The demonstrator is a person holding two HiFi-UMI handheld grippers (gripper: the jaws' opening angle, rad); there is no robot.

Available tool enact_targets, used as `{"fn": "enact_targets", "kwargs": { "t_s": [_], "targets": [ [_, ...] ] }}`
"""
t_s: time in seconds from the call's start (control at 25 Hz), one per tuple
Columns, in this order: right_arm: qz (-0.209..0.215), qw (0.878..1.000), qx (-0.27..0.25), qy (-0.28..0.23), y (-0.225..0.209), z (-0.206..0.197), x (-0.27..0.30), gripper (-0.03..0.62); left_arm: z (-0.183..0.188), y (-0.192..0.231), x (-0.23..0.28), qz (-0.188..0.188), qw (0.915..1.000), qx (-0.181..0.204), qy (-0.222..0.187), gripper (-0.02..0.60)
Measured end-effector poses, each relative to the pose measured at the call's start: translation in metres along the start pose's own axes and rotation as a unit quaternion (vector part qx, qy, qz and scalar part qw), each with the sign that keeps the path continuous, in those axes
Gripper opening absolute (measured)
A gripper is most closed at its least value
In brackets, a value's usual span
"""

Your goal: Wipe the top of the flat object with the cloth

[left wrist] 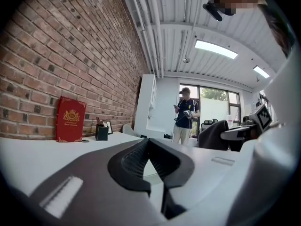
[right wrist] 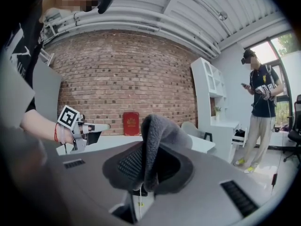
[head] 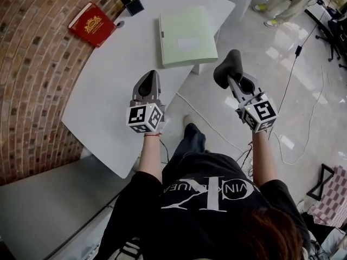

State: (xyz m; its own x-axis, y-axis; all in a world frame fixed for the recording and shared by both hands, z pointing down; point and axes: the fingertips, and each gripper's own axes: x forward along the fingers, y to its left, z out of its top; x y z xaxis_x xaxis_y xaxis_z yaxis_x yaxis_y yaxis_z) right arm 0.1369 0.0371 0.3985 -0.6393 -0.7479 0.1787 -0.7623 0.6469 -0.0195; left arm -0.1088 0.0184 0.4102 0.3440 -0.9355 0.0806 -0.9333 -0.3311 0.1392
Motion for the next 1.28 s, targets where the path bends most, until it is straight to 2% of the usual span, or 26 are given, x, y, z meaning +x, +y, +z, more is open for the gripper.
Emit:
{"fn": "enact_targets", "kwargs": {
  "t_s": [0.28,0.72,1.08,1.28],
  "targets": [
    [0.018,1.0,-0.008,0.005,-0.008,0.016,0.059,0.051,0.007,0.031,0.045,-0.014,0.9999,-0.006,0.005,0.012],
    [0.044,0.999,-0.024,0.014,-0.013,0.031,0.135,0.051,-0.009,0.07,0.097,-0.027,0.9991,-0.011,0.032,0.012],
    [0.089,0.995,-0.032,0.033,-0.014,0.042,0.19,0.051,-0.035,0.091,0.119,-0.018,0.9968,-0.04,0.067,0.012],
    [0.124,0.99,-0.035,0.049,-0.019,0.045,0.236,0.051,-0.049,0.106,0.141,-0.008,0.9944,-0.038,0.098,0.013]
  ]
}}
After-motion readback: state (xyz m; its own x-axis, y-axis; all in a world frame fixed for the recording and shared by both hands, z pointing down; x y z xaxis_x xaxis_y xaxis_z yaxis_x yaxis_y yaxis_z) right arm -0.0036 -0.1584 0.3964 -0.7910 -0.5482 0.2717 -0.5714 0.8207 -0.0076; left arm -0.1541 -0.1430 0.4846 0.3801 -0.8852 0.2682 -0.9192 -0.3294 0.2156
